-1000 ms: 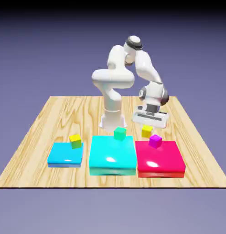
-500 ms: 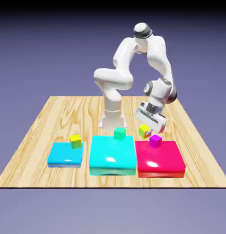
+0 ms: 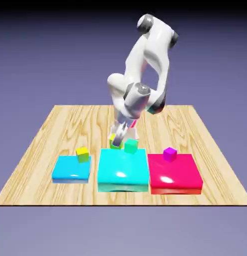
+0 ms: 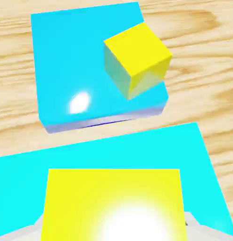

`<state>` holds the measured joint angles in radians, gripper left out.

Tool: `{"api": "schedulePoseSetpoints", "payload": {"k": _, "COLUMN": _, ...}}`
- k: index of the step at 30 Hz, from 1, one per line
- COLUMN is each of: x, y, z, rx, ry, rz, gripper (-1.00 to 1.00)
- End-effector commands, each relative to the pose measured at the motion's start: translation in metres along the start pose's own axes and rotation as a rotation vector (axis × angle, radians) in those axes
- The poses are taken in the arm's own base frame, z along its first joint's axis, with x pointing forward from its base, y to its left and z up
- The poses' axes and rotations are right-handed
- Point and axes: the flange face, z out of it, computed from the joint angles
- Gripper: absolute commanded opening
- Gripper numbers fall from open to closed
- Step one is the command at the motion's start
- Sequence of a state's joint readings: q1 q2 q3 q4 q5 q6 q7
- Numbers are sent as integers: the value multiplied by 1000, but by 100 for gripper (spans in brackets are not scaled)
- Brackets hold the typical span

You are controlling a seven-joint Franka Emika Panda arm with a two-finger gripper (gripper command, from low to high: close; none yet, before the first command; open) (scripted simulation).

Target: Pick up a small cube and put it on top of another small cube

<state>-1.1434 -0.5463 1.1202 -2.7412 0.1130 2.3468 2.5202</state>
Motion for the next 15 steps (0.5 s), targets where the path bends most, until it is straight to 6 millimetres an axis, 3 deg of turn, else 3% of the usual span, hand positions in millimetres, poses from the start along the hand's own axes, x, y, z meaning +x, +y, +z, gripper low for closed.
{"api": "schedulePoseSetpoints", "payload": {"k": 1, "x": 9, "y": -17, "z": 7, "rx": -12, "ry": 18, "rz": 55, "gripper": -100}}
{"api": "schedulePoseSetpoints", "payload": {"k": 5, "x": 56, "y": -73, "z": 40, "rx": -64, "ry": 87, "rz": 277, "gripper": -100}}
{"api": "schedulePoseSetpoints", "payload": {"k": 6, "x": 63, "y": -75, "z": 46, "rx": -78, "ry": 94, "rz": 306, "gripper": -100}}
{"api": "schedulePoseSetpoints", "payload": {"k": 15, "x": 62, "y": -70, "z": 96, "rx": -72, "ry": 105, "rz": 307, "gripper": -100}}
